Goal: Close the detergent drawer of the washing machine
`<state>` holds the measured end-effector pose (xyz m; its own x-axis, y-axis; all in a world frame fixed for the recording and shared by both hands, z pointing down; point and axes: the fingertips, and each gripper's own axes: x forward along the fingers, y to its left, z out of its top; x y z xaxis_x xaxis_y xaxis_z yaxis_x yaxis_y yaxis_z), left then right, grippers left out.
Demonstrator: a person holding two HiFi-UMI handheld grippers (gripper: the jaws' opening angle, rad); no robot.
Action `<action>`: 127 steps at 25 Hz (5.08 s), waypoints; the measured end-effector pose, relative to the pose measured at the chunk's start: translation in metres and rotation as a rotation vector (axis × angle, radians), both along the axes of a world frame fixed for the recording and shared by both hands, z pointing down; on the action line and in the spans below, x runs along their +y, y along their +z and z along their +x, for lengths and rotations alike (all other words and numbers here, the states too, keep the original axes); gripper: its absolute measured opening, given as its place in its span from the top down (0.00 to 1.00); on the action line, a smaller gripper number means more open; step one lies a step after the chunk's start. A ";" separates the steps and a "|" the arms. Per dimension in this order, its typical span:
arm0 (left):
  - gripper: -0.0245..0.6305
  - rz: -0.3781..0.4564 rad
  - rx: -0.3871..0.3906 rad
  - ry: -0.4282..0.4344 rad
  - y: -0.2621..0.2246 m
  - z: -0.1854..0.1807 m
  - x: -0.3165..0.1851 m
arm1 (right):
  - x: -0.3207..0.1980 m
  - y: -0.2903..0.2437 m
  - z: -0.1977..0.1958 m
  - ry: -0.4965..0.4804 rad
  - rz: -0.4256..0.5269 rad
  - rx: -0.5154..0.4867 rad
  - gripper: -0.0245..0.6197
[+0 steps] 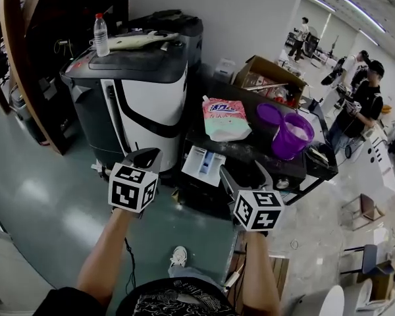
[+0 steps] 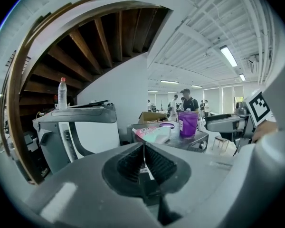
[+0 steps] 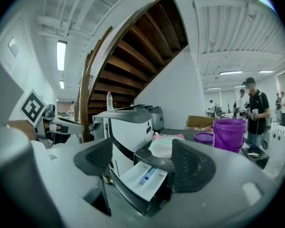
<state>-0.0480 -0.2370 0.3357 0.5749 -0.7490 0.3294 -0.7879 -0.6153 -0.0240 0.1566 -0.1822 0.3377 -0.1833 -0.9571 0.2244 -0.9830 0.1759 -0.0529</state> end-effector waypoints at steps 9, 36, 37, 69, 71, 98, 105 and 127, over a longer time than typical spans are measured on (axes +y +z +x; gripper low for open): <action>0.96 -0.009 -0.008 0.034 -0.001 0.023 -0.068 | -0.072 0.001 0.018 0.002 -0.006 -0.010 0.35; 0.96 -0.020 -0.058 0.162 0.013 0.071 -0.149 | -0.136 0.020 0.055 0.117 -0.020 -0.053 0.36; 0.96 -0.019 -0.061 0.177 0.014 0.071 -0.151 | -0.136 0.021 0.053 0.130 -0.019 -0.055 0.36; 0.96 -0.039 -0.168 0.775 0.060 0.089 -0.128 | -0.034 0.103 -0.009 0.686 0.003 -0.282 0.36; 0.96 -0.035 -0.177 0.807 0.064 0.093 -0.119 | -0.025 0.113 -0.014 0.705 0.008 -0.308 0.37; 0.96 -0.041 -0.282 0.915 0.121 0.079 -0.087 | -0.023 0.241 -0.069 0.746 0.097 -0.675 0.40; 0.96 -0.050 -0.295 0.901 0.133 0.070 -0.097 | -0.030 0.253 -0.070 0.711 0.162 -0.745 0.40; 0.96 -0.075 -0.272 0.844 0.137 0.068 -0.110 | -0.042 0.250 -0.065 0.638 0.218 -0.850 0.48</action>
<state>0.0200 -0.3466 0.4727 0.8199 -0.0821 0.5666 -0.0441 -0.9958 -0.0805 0.0912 -0.2244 0.5876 0.3474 -0.9349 0.0726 -0.5527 -0.2667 -0.7896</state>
